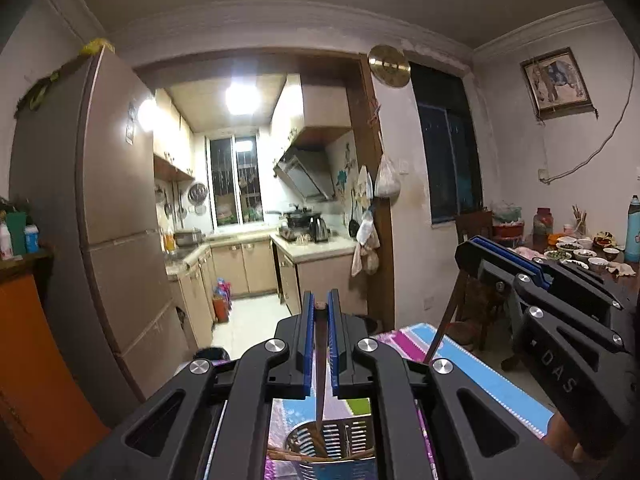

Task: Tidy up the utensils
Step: 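Lower both chopsticks into the holder and open both grippers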

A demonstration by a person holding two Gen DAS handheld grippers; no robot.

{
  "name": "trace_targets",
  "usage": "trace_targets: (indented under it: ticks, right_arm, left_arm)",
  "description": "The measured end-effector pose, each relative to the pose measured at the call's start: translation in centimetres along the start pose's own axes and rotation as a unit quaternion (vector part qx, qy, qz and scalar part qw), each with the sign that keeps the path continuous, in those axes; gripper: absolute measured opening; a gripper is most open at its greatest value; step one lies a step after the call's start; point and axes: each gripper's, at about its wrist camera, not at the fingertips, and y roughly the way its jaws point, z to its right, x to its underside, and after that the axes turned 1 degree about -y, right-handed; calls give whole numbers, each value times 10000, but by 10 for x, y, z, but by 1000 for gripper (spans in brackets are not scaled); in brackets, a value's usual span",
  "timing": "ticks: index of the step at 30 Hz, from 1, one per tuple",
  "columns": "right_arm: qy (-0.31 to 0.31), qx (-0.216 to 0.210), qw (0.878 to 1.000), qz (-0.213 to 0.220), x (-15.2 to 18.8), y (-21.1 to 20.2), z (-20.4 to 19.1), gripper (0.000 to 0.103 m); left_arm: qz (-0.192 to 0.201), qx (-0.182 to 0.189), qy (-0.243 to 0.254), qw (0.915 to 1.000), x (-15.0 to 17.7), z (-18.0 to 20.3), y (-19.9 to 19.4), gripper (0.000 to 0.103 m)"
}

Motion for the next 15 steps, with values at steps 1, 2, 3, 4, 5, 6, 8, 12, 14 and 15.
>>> trace_targets:
  ticks: [1,2,3,4,5,6,8,12,14,15]
  right_arm:
    - [69,-1,9999,-106,7,7,3,5]
    - [122,-8,9997,-203,12,14,5,5]
    - [189,-28,9993,-324,21,21,8,5]
    - [229,-49,9989,-409,26,26,8,5]
    - [276,-77,9982,-518,33,32,10,5]
    - [317,-91,9977,-595,38,36,10,5]
    - [447,-130,9956,-812,52,47,10,5]
    - [557,-204,9916,-1147,77,62,6,5]
    - [528,-220,9905,-1253,82,67,1,5]
    - [506,-224,9900,-1297,84,68,0,5]
  left_arm:
    - [-93,-14,-27,10000,6,0,8,8]
    - [-162,-12,-56,9999,12,-3,11,8]
    - [-268,30,-123,9996,18,-5,18,8]
    - [-393,46,-189,9990,24,-7,25,8]
    - [-493,25,-213,9986,29,-9,31,8]
    - [-563,12,-215,9982,31,-10,37,8]
    - [-789,-28,-242,9966,41,-12,50,8]
    - [-1083,-59,-298,9937,57,-15,68,8]
    - [-1235,-100,-280,9919,65,-16,78,8]
    - [-1298,-94,-284,9911,68,-16,82,8]
